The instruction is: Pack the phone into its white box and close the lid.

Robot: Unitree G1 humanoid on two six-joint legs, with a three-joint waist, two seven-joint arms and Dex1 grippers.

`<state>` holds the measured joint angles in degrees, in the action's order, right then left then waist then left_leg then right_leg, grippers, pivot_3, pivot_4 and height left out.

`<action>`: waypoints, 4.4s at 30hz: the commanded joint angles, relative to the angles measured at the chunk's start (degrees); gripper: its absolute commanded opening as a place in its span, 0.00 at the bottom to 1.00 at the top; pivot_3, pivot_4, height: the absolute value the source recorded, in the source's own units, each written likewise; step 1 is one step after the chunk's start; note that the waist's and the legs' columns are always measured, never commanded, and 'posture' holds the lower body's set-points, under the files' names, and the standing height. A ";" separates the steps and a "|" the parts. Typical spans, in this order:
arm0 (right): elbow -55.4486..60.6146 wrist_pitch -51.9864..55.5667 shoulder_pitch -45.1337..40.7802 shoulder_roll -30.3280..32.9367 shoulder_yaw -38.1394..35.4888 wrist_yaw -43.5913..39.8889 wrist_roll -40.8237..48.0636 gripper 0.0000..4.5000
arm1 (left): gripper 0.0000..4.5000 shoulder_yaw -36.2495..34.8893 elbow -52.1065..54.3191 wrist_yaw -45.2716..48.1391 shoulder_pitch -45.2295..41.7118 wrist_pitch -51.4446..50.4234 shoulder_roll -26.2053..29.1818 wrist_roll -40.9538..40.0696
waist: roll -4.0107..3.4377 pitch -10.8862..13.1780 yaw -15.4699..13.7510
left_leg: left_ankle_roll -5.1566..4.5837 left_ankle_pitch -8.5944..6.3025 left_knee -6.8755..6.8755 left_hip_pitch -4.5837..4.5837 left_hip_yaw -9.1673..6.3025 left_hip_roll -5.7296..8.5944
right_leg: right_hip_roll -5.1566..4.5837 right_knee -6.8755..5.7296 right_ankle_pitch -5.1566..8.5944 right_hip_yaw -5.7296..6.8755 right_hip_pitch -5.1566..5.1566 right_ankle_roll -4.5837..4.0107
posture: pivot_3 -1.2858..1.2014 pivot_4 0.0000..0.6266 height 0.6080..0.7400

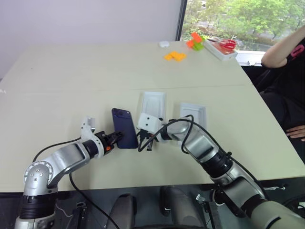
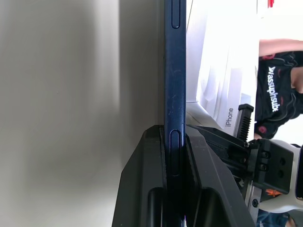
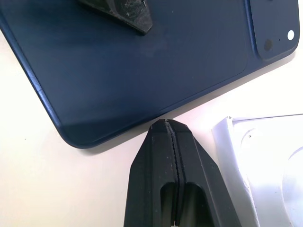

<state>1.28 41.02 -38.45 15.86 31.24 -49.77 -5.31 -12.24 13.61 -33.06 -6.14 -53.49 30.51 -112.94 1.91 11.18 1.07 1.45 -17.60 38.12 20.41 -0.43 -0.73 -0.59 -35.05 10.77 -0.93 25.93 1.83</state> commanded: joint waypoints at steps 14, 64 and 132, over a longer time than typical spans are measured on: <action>15.17 5.84 -1.69 11.48 -8.92 -1.82 5.57 0.00 | 0.01 -5.71 5.93 10.84 0.22 2.51 6.45 -0.06 | 0.01 0.04 0.01 | 0.07 0.04 0.02 0.86 -0.04 0.03 | -0.05 -0.02 -0.06 0.04 0.81 -0.03 | 0.52 0.24 0.92; 21.35 -1.74 4.48 18.40 -7.76 -9.42 8.48 0.00 | 0.01 8.77 5.97 12.00 -8.53 -1.28 7.22 -0.06 | 0.03 0.04 -0.36 | 0.14 0.09 0.12 0.85 -0.07 0.09 | -0.08 -0.13 -0.24 0.05 0.75 0.02 | 0.52 0.24 0.92; 28.80 0.98 13.01 30.65 -17.31 -5.30 16.77 0.00 | 0.95 16.57 -7.51 8.36 -22.80 -12.78 4.08 3.68 | 0.06 0.02 -0.19 | 0.34 0.21 0.09 0.03 -0.06 0.14 | -0.04 -0.27 -0.12 -0.03 0.05 0.13 | 0.52 0.24 0.92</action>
<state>28.96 42.91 -24.20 46.73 14.26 -55.13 11.01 3.85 3.67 -25.72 -28.26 -64.92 33.03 -109.29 1.96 11.20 0.88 1.80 -17.39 38.21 20.42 -0.49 -0.59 -0.64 -35.31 10.66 -0.96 25.96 1.95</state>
